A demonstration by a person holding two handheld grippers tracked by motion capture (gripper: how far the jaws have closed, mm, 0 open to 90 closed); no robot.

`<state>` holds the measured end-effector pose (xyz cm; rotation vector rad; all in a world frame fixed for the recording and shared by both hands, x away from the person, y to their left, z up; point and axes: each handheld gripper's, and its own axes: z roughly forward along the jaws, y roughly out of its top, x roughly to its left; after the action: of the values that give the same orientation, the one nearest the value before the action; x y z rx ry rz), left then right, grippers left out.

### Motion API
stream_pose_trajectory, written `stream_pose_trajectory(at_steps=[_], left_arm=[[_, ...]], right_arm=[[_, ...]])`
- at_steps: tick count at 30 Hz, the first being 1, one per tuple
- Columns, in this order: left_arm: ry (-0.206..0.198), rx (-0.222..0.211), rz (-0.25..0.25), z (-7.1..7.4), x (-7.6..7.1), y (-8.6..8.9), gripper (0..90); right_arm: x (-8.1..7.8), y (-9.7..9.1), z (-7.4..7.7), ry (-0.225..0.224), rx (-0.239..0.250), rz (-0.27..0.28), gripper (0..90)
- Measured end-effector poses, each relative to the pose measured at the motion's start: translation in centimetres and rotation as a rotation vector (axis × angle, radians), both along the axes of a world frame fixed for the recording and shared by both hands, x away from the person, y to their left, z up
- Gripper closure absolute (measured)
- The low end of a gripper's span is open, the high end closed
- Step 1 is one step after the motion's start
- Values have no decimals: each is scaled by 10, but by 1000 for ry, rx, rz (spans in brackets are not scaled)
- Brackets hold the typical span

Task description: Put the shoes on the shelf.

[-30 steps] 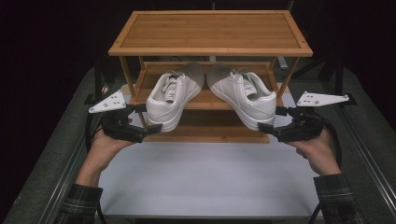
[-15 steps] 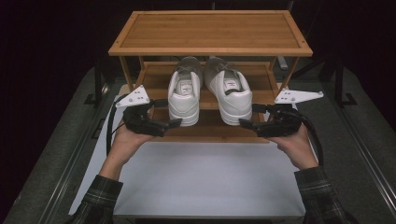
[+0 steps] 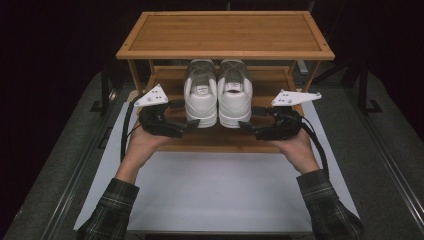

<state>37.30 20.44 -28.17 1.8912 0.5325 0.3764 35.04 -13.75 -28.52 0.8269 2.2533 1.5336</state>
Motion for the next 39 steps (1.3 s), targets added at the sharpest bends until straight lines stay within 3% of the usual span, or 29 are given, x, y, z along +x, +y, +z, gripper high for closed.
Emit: stream_pose_trajectory(at_steps=[7,10,19,24,30,39], left_arm=[[-3,-11,-2,-1,3,2,141],[-23,-4,6,-1,2,2,136],[-7,-8,10,-1,-1,3,140],[10,-2,16,2,-8,15,138],[26,40,36,0,-19,37,139],[31,87,81,-13,-45,68,139]], right_arm=[[4,5,0,-1,1,-14,306],[4,6,1,-7,-2,-15,306],[2,4,-1,7,-3,-8,296],[-1,-7,0,25,-3,-5,273],[-10,-27,1,24,-13,-30,260],[-29,-64,-23,58,-8,-86,244]])
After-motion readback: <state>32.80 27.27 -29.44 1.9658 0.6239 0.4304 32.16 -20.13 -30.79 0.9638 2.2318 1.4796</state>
